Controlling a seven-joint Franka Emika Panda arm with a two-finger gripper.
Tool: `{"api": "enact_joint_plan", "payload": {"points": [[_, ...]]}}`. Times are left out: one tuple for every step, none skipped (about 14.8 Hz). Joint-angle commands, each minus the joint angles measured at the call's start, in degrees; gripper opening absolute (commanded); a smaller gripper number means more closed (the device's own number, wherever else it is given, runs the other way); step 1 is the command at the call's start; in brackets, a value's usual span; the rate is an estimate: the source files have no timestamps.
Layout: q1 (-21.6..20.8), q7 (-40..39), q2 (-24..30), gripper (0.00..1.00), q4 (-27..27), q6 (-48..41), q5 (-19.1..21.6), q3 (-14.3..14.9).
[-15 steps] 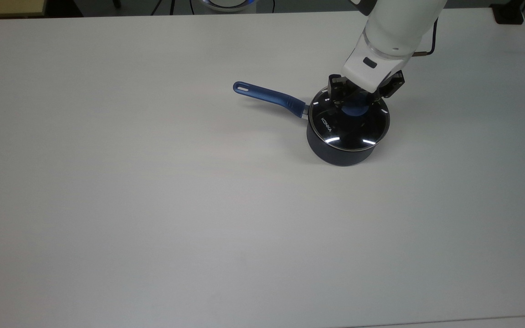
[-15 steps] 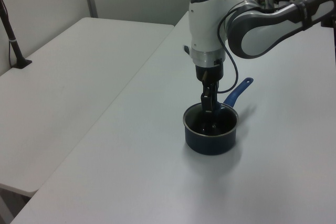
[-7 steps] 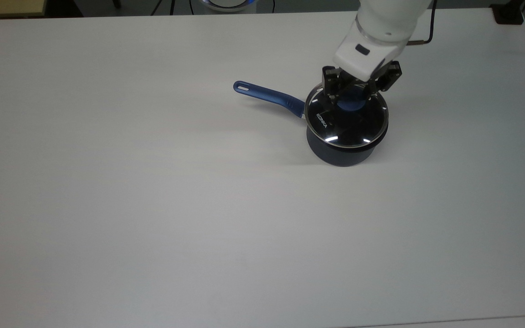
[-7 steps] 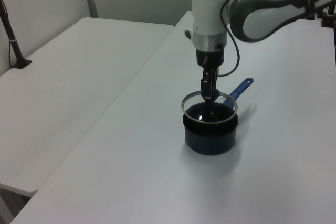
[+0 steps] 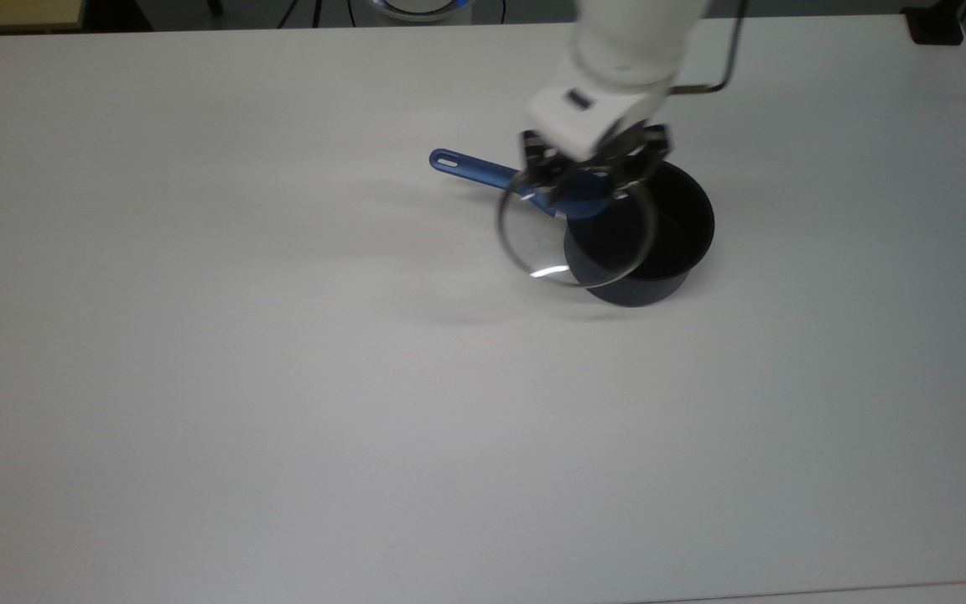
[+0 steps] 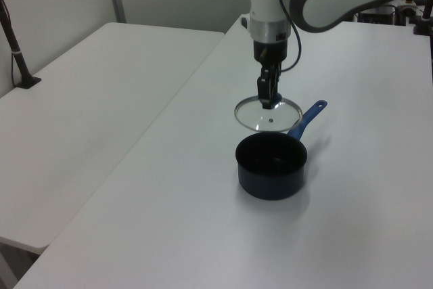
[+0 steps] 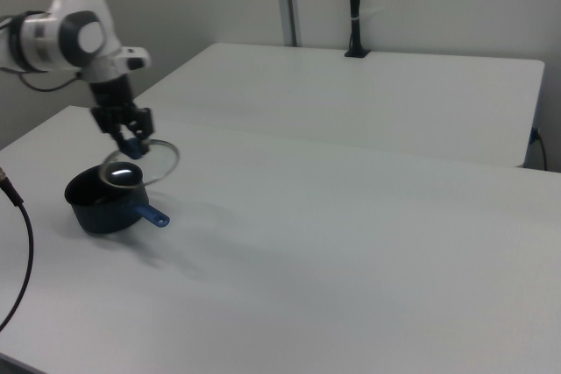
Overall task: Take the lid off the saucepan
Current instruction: 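Lift the glass lid off the saucepan and carry it beside the handle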
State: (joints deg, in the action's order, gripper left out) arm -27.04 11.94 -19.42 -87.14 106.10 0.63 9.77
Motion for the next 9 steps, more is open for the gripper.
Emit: {"api": "enact_joint_plan", "payload": {"points": [[5.58, -5.60, 0.44, 0.34, -0.31, -0.73, -0.81, 0.60], [7.33, -6.48, 0.26, 0.34, -0.31, -0.11, -0.81, 0.60], [9.18, -7.27, 0.26, 0.34, -0.74, 1.89, -0.81, 0.60], [10.76, -7.72, 0.17, 0.34, -1.53, 3.83, -0.81, 0.60], [12.08, -8.16, -0.35, 0.34, -1.98, 5.15, -0.89, 0.60], [13.49, -9.21, -1.22, 0.34, -2.07, 6.04, -0.90, 0.60], [14.55, -10.26, -2.02, 0.34, -2.50, 6.65, -0.90, 0.60], [15.69, -11.05, -2.63, 0.34, -2.86, 7.53, -0.90, 0.60], [16.75, -11.76, -3.42, 0.34, -3.21, 8.06, -0.98, 0.60]]}}
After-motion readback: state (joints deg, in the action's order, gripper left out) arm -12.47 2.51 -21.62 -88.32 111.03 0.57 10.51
